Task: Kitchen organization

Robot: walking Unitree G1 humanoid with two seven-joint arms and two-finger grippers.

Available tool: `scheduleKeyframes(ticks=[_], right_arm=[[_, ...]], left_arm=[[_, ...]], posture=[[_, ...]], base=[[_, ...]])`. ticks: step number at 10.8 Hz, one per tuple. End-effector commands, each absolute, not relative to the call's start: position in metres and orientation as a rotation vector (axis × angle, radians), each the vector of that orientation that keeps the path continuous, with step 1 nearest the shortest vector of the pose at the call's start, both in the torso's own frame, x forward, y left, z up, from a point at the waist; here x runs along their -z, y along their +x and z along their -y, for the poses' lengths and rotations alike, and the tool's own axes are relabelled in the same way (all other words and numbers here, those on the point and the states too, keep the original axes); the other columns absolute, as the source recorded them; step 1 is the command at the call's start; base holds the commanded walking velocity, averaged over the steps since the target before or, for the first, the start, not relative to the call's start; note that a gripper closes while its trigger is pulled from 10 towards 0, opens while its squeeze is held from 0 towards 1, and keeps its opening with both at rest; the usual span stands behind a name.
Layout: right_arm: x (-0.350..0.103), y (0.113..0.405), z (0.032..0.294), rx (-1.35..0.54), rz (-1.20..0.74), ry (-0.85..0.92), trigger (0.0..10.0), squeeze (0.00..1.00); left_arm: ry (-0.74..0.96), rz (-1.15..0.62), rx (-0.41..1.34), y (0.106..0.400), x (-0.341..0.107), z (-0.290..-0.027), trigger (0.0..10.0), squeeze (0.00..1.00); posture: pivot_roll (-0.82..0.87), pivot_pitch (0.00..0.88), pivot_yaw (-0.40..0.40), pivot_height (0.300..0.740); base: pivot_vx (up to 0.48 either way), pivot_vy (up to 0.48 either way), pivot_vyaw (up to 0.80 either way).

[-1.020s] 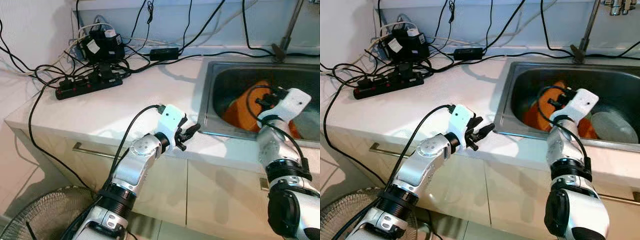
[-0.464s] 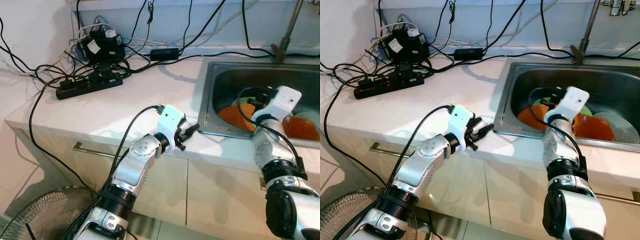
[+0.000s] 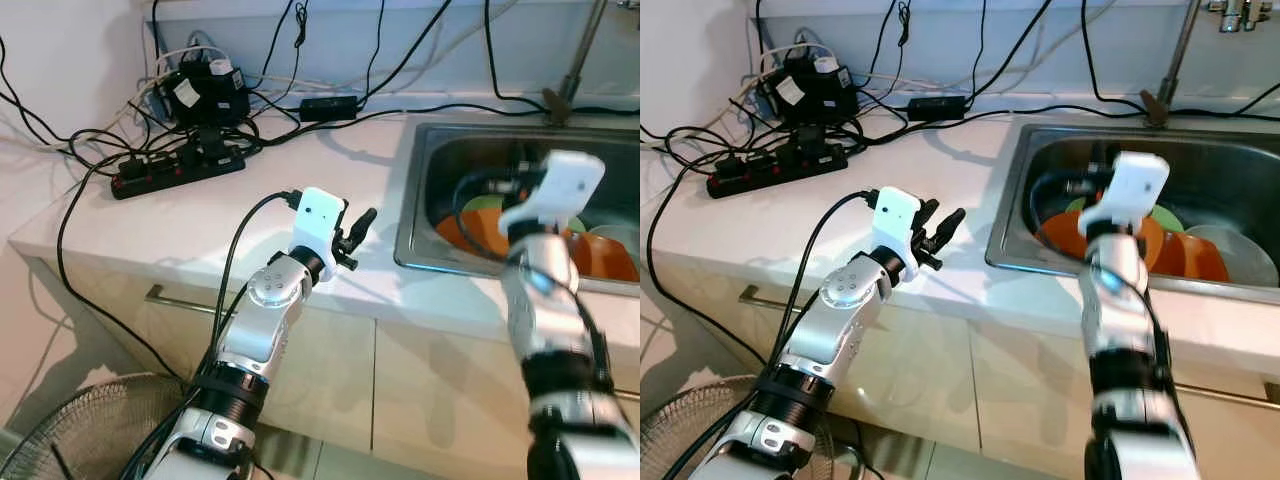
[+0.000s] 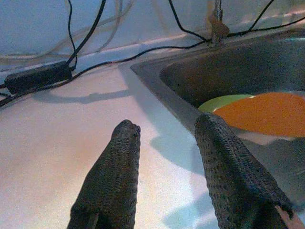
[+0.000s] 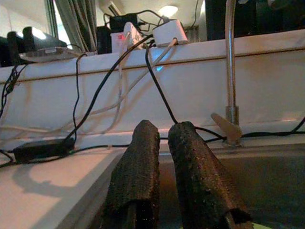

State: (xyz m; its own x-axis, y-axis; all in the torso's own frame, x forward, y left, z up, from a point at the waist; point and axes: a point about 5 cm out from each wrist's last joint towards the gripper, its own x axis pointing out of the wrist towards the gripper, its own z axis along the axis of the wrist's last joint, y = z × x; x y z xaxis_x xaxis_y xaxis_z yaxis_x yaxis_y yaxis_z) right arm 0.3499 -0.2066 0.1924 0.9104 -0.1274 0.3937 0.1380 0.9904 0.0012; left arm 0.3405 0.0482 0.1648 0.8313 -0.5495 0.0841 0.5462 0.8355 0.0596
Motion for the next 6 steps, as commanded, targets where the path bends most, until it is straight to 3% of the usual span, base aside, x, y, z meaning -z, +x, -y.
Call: scheduleKeyframes(ticks=[1, 6], right_arm=[[-0.197, 0.347, 0.198, 0.112, 0.424, -0.026, 10.0, 0.0], [-0.185, 0.322, 0.16, 0.025, 0.443, 0.012, 10.0, 0.0]], left_arm=[[0.046, 0.128, 0.548, 0.344, -0.17, -0.053, 10.0, 0.0], [0.058, 0.339, 0.341, 0.349, -0.187, -0.076, 10.0, 0.0]], posture=[[0.02, 0.0, 0.136, 0.74], [0.01, 0.0, 0.147, 0.74]], base=[[0.0, 0.0, 0.0], [0.0, 0.0, 0.0]])
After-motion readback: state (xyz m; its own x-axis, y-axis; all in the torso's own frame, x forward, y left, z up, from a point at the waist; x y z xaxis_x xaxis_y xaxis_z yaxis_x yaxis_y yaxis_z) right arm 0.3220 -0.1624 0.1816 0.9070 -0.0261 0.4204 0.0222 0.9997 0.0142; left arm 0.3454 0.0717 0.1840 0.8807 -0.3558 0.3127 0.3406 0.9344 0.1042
